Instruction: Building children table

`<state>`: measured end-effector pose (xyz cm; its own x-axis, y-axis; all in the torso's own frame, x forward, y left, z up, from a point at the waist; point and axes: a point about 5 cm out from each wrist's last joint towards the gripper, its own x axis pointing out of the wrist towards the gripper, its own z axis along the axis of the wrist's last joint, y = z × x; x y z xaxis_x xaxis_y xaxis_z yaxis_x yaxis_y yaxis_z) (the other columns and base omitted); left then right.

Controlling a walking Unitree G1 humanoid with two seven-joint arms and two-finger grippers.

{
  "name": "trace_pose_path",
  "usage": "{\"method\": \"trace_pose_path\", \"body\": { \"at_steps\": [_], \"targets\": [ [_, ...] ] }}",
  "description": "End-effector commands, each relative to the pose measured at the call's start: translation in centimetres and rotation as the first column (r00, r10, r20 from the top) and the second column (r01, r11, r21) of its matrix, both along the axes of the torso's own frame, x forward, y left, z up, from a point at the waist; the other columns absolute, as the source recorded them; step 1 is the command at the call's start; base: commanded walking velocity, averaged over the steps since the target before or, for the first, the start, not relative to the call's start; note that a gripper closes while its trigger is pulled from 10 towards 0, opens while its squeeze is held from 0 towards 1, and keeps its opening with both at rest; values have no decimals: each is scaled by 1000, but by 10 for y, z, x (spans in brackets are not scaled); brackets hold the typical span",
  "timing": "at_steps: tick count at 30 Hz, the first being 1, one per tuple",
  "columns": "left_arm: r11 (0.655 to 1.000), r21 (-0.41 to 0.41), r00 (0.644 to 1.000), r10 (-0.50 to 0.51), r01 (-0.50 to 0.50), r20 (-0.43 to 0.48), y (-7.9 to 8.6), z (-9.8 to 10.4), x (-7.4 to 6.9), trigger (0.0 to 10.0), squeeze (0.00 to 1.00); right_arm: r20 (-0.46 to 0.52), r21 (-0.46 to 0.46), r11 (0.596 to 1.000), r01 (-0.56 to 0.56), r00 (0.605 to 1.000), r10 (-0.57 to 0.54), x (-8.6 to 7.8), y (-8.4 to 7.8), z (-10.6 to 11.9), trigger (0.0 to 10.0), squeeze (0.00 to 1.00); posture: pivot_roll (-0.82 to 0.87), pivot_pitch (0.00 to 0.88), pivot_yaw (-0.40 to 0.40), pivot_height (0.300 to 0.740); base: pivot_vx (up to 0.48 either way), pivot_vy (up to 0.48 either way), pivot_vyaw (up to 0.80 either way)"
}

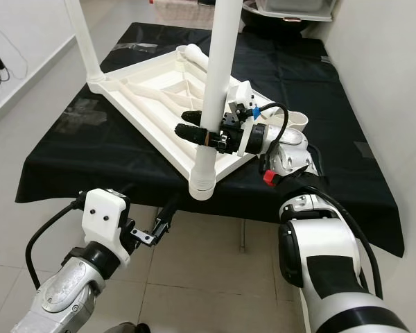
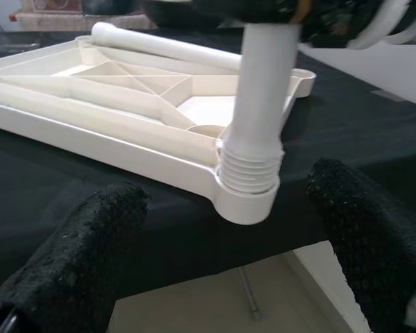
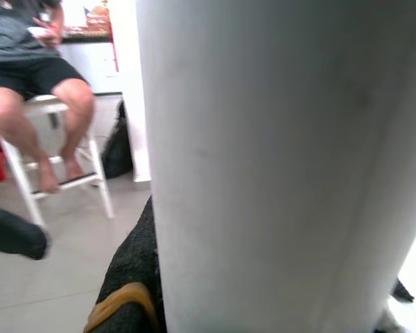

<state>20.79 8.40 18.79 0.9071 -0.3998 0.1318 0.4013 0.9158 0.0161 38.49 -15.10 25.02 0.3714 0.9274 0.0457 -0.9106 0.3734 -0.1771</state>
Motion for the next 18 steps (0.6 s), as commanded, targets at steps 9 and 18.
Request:
{"method": "trace_pose_path", "body": {
  "at_steps": [9, 18],
  "targets": [
    [1000, 5, 1000, 5, -5, 3, 0, 2, -1, 10000, 0, -17, -115, 942, 316, 947, -320, 10, -10, -30, 10000, 0, 149, 200, -38, 740, 0, 0, 0],
    [1000, 6, 1000, 6, -6, 7, 0, 3, 0, 10000, 0, -95, -108, 831, 545, 827, -555, 22, -5, -38, 10000, 0, 148, 193, -36, 740, 0, 0, 0]
  ]
}}
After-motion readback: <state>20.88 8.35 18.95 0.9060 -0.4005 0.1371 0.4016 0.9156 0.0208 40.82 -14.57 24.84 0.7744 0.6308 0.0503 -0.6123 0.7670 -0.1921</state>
